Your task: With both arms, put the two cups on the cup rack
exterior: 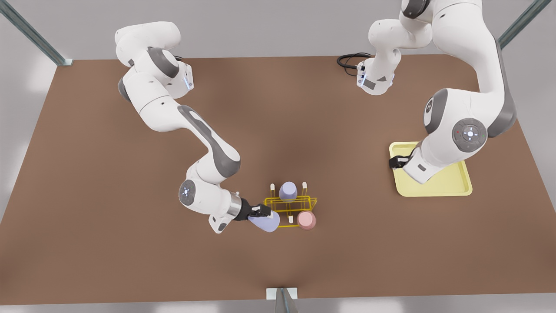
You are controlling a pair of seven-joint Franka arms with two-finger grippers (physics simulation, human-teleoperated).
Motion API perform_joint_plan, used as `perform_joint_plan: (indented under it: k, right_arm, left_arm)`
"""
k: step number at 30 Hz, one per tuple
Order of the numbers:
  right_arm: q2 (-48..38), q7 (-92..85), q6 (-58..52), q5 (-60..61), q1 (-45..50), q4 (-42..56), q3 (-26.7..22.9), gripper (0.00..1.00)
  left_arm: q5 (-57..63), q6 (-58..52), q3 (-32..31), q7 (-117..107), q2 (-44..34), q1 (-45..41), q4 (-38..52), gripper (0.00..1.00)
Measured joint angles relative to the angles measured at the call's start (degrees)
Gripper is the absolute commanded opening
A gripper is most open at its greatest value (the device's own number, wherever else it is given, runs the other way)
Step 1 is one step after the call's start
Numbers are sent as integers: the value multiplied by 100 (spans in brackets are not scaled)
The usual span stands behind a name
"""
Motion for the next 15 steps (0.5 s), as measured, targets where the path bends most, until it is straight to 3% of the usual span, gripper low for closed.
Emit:
perform_joint_plan:
  k: [2, 4, 15]
  right_arm:
    - [29, 77, 0, -6, 5, -15, 3, 87]
    - [62, 150, -2, -13, 12, -19, 8, 100]
    - [38, 449, -55, -7, -159, 96, 233, 100]
  left_arm:
    - [-14, -36, 0, 157, 17, 0, 0, 100]
    - [-23, -65, 0, 297, 22, 0, 0, 100]
    - [-110, -126, -1, 843, 52, -9, 0, 100]
